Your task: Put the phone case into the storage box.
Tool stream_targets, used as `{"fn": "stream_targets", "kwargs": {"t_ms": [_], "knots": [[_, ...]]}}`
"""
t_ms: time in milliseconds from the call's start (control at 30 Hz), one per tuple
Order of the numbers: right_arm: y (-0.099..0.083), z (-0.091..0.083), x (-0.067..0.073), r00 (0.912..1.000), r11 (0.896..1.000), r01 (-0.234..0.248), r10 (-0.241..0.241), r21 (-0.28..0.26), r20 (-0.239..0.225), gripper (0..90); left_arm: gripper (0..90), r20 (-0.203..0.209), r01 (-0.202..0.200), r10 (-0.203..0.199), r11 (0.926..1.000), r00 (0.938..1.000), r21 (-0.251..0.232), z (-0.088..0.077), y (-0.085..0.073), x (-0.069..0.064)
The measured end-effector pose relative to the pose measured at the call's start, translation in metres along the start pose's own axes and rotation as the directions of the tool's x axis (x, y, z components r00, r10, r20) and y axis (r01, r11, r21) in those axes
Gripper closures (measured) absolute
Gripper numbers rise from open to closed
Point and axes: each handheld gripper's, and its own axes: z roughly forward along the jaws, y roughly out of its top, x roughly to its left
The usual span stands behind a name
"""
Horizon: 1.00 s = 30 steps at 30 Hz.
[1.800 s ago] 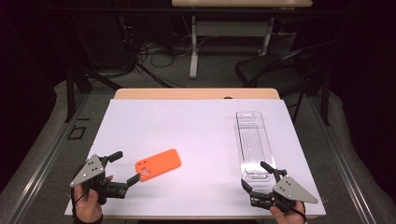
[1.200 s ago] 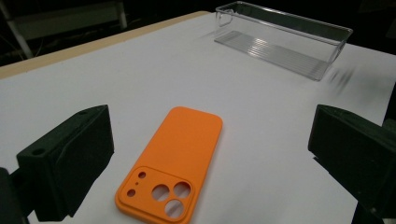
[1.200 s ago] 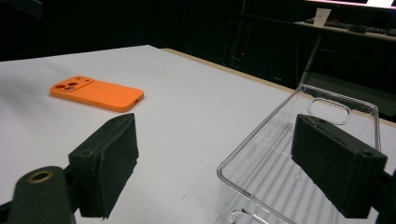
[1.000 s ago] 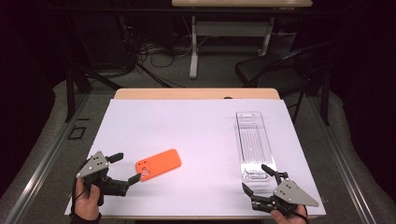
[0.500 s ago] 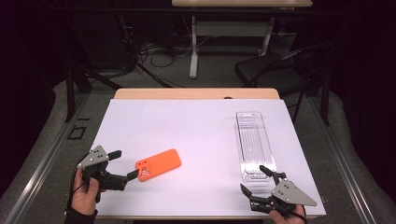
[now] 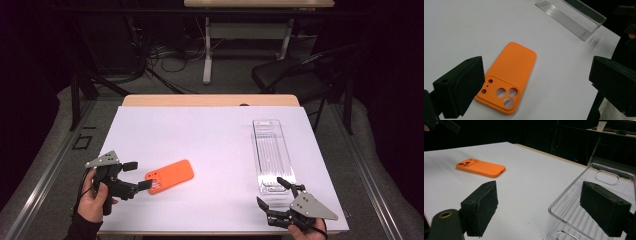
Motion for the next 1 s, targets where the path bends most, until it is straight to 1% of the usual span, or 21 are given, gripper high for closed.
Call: {"fn": "stream_targets", "kwargs": {"t_ms": [33,67,100,133,200,333,433,467,567,600,633,667,700,733,800,833,867,900,933,967,1000], "knots": [[0.0,0.0,0.0,1.0,1.0,0.002,-0.002,0.001,-0.001,14.2,0.3,-0.005,-0.005,0.005,1.0,1.0,0.003,0.0,0.001,0.001],[0.0,0.0,0.0,1.0,1.0,0.002,-0.002,0.001,0.0,14.2,0.3,-0.028,-0.012,0.013,0.9996,0.9995,0.023,0.002,0.003,0.002],[0.0,0.0,0.0,1.0,1.0,0.0,0.0,0.001,0.001,14.2,0.3,-0.038,-0.011,0.012,0.9994,0.9992,0.033,0.003,0.004,0.003],[0.0,0.0,0.0,1.0,1.0,0.0,0.0,0.001,0.001,14.2,0.3,-0.038,-0.011,0.012,0.9994,0.9992,0.033,0.003,0.004,0.003],[0.0,-0.001,0.0,1.0,1.0,-0.002,0.002,0.0,0.002,14.3,0.3,-0.05,-0.005,0.007,0.9985,0.9987,0.054,0.006,0.007,0.004],[0.0,-0.001,0.0,1.0,1.0,-0.003,0.003,0.003,0.002,14.2,0.3,-0.052,-0.009,0.013,0.9972,0.9986,0.075,0.009,0.011,0.004],[0.0,0.0,0.0,1.0,1.0,0.002,-0.002,0.003,0.002,14.2,0.3,-0.059,-0.034,0.041,0.9942,0.9974,0.102,0.011,0.015,0.002],[0.0,0.0,0.0,1.0,1.0,0.003,-0.003,0.003,0.001,14.2,0.3,-0.065,-0.053,0.061,0.9921,0.996,0.114,0.012,0.017,0.001],[0.0,0.0,0.0,1.0,1.0,0.002,-0.002,0.003,0.001,14.3,0.3,-0.067,-0.062,0.071,0.99,0.9952,0.127,0.013,0.02,0.0],[0.0,0.0,0.0,1.0,1.0,0.002,-0.002,0.004,0.002,14.2,0.3,-0.073,-0.074,0.085,0.9882,0.9937,0.134,0.014,0.022,0.0],[-0.001,0.0,0.0,1.0,1.0,0.001,-0.001,0.004,0.0,14.2,0.3,-0.082,-0.088,0.102,0.9845,0.9914,0.152,0.015,0.025,-0.001],[-0.001,0.0,0.0,1.0,1.0,0.002,-0.002,0.005,0.001,14.2,0.3,-0.082,-0.088,0.102,0.9845,0.9914,0.152,0.015,0.025,-0.001],[-0.001,0.0,0.0,1.0,1.0,0.001,-0.001,0.005,0.0,14.2,0.3,-0.094,-0.111,0.128,0.979,0.9873,0.171,0.016,0.028,-0.001],[-0.001,0.0,0.0,1.0,1.0,0.001,-0.001,0.005,-0.001,14.2,0.3,-0.094,-0.111,0.128,0.979,0.9873,0.171,0.016,0.028,-0.001],[-0.001,0.0,0.0,1.0,1.0,0.002,-0.002,0.007,0.0,14.2,0.3,-0.102,-0.13,0.152,0.9724,0.9831,0.194,0.018,0.033,-0.001],[-0.001,0.0,0.0,1.0,1.0,0.002,-0.002,0.007,-0.001,14.2,0.3,-0.102,-0.13,0.152,0.9724,0.9831,0.194,0.018,0.033,-0.001],[-0.001,0.0,0.0,1.0,1.0,0.002,-0.002,0.007,-0.001,14.2,0.3,-0.109,-0.137,0.161,0.9703,0.9809,0.199,0.019,0.034,-0.001],[-0.001,0.001,0.0,1.0,1.0,0.0,0.0,0.006,-0.001,14.2,0.3,-0.119,-0.15,0.178,0.9652,0.9769,0.214,0.021,0.037,-0.001],[-0.001,0.001,0.0,1.0,1.0,0.0,0.0,0.005,-0.001,14.2,0.3,-0.119,-0.15,0.178,0.9652,0.9769,0.214,0.021,0.037,-0.001],[-0.001,0.001,0.0,1.0,1.0,-0.001,0.001,0.006,-0.001,14.3,0.3,-0.131,-0.167,0.201,0.9579,0.9708,0.234,0.023,0.039,-0.002],[-0.001,0.001,0.0,1.0,1.0,-0.001,0.001,0.006,-0.001,14.2,0.3,-0.131,-0.167,0.201,0.9579,0.9708,0.234,0.023,0.039,-0.002]]}}
